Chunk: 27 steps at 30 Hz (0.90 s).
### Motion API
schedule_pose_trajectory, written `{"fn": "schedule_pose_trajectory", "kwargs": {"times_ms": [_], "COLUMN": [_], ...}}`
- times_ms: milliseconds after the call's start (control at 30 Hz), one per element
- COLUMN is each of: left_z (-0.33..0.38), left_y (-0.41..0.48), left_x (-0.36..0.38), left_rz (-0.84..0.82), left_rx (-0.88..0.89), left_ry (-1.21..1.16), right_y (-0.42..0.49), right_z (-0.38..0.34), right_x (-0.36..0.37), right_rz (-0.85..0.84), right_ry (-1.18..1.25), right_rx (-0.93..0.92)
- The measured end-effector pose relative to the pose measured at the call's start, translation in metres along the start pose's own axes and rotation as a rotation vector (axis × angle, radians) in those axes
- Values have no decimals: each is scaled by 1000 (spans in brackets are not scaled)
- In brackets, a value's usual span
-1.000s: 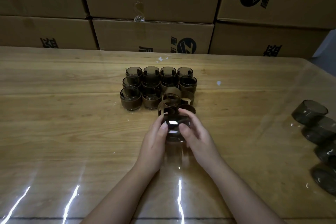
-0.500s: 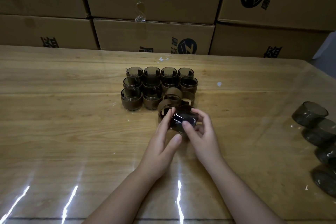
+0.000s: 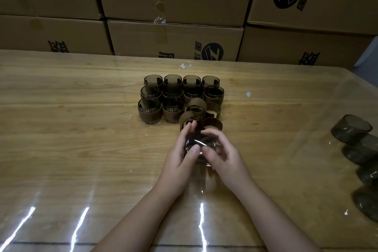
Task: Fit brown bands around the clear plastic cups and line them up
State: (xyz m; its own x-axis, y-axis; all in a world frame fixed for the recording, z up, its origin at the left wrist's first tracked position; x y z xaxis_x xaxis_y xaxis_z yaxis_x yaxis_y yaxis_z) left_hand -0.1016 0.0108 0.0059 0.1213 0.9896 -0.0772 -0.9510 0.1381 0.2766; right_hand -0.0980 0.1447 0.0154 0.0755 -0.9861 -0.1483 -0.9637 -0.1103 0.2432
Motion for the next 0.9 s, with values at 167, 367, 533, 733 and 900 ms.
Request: {"fn": "schedule_pose_trajectory", "kwargs": {"times_ms": [167, 367, 533, 733, 900], "left_z": [4, 7, 7, 3, 3], "left_y": [-3, -5, -3, -3, -1], "left_x": [2, 7, 6, 7, 5], "left_rz": [-49, -78, -66, -42, -37], "left_rx": [69, 126, 77, 106, 162], "left_ry": [150, 158, 95, 180, 188], "right_y": [-1, 2, 4, 1, 3], "right_z": [8, 13, 11, 6, 15], "right_x": [0, -2, -4, 1, 3], "right_rz": [25, 172, 214, 104, -7], "right_ry": [-257, -117, 114, 141, 52], "right_rx": [9, 19, 10, 76, 211]}}
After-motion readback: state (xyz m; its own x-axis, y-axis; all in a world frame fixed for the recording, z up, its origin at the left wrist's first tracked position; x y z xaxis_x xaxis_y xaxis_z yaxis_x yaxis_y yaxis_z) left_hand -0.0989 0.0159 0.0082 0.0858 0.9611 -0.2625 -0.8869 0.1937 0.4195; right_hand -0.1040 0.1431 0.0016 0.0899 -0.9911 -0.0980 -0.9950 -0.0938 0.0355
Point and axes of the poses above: each hand's wrist, its own y-axis towards the middle knuckle, its own x-axis out of the palm, z = x × y, the point moved 2 cm from there along y, towards the middle knuckle
